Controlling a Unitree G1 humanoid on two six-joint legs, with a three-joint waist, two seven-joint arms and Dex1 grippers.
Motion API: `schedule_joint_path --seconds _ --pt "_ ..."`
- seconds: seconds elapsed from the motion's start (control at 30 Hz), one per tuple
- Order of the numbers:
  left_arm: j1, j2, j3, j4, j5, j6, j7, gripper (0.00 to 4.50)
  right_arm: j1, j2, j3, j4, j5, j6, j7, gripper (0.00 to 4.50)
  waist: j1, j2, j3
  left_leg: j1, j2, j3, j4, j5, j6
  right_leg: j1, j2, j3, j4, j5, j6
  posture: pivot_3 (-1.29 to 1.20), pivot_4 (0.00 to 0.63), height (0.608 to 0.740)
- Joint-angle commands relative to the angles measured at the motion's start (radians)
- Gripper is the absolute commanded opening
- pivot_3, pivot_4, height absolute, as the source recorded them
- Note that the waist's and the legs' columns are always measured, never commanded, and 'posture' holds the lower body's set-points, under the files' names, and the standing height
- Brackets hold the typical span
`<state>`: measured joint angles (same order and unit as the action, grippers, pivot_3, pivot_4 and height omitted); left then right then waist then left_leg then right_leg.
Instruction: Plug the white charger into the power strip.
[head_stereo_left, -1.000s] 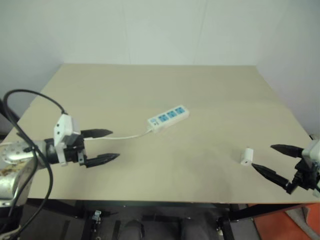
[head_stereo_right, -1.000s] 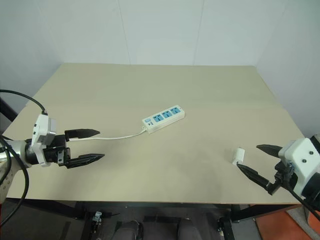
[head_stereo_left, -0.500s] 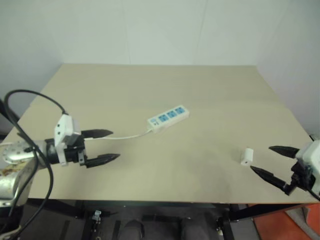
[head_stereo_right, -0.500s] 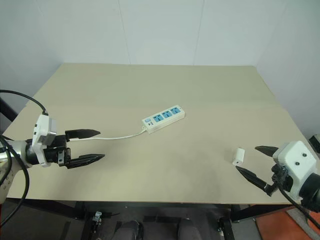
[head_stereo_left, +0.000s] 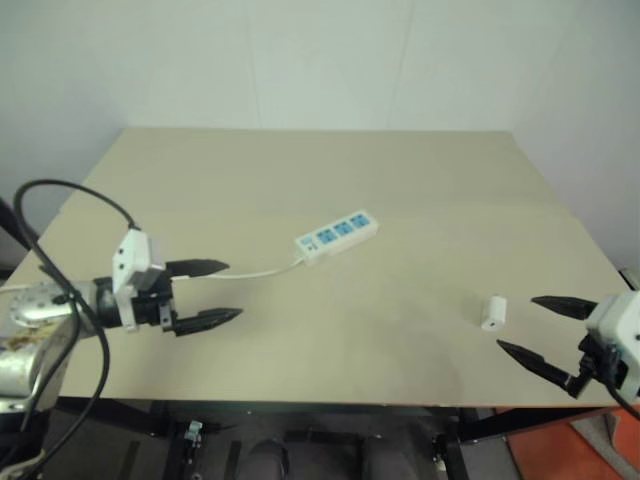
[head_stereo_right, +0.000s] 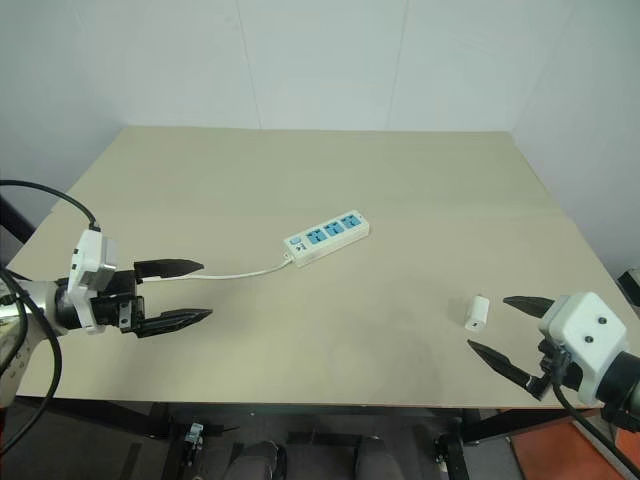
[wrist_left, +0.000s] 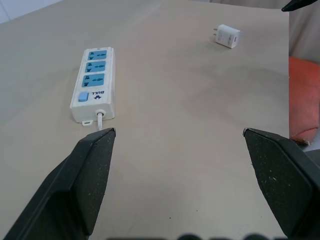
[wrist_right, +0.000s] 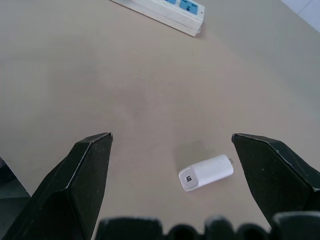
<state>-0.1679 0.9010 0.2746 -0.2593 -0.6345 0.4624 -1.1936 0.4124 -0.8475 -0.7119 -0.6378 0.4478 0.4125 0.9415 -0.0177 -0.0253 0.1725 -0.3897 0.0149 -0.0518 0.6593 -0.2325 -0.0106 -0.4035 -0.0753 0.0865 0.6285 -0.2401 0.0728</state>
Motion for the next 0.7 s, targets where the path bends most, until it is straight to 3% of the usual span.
schedule_joint_path --seconds 0.03,0.7 --pt "-0.019 0.001 0.005 -0.009 -0.017 -0.008 -0.006 4.45 -0.006 -0.002 -0.013 -0.003 0.014 -0.014 0.011 4.50 0.000 0.000 0.000 0.000 0.000 0.000 0.000 0.000 0.000 0.000 0.000 0.000 0.000 0.000 0.000 0.00 0.150 0.740" --pt "-0.029 -0.010 -0.011 0.002 -0.015 -0.010 -0.016 4.45 -0.001 -0.010 -0.028 -0.017 0.008 -0.011 0.021 4.50 0.000 0.000 0.000 0.000 0.000 0.000 0.000 0.000 0.000 0.000 0.000 0.000 0.000 0.000 0.000 0.00 0.150 0.740"
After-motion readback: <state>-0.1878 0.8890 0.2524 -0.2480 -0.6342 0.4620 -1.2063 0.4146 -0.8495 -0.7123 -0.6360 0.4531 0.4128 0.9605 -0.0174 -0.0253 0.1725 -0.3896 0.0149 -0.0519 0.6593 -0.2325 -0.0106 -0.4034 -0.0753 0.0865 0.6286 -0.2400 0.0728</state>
